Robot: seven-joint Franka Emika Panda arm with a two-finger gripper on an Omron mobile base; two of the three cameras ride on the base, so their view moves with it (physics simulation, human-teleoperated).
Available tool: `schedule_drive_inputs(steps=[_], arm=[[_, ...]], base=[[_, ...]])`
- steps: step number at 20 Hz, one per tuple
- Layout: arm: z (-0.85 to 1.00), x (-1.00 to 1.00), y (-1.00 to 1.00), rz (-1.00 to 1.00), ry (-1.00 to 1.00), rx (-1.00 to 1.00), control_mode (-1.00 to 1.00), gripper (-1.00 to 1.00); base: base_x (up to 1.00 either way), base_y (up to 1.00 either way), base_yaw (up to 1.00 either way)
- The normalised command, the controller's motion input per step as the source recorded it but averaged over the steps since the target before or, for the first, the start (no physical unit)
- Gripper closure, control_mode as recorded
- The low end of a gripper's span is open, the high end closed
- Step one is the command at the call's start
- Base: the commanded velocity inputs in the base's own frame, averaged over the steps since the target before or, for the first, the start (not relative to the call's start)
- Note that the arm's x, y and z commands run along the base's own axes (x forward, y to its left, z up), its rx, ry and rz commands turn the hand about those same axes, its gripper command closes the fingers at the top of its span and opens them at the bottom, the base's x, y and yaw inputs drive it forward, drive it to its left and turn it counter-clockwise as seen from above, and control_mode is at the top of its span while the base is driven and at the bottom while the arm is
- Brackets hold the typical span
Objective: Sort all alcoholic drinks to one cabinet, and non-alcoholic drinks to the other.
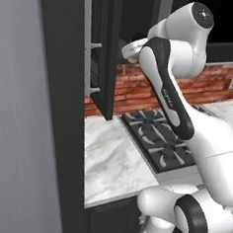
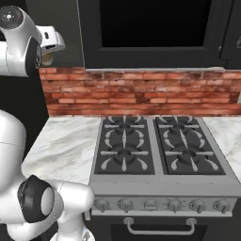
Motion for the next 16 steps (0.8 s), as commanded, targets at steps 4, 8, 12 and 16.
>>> schedule_drive_inputs(steps=[4, 8, 12, 16], arm=[[0.00, 0.37, 0.12, 0.00, 0.00, 0.00, -1.00, 1.00], [0.00, 0.37, 0.11, 0.00, 0.00, 0.00, -1.00, 1.00], [0.00, 0.36, 0.13, 0.00, 0.00, 0.00, -1.00, 1.00], [0.00, 0.35, 0.15, 0.00, 0.00, 0.00, -1.00, 1.00]], base=[[0.00, 0.00, 0.00], [0.00, 0.00, 0.00], [0.00, 0.00, 0.00], [0.00, 0.00, 0.00]])
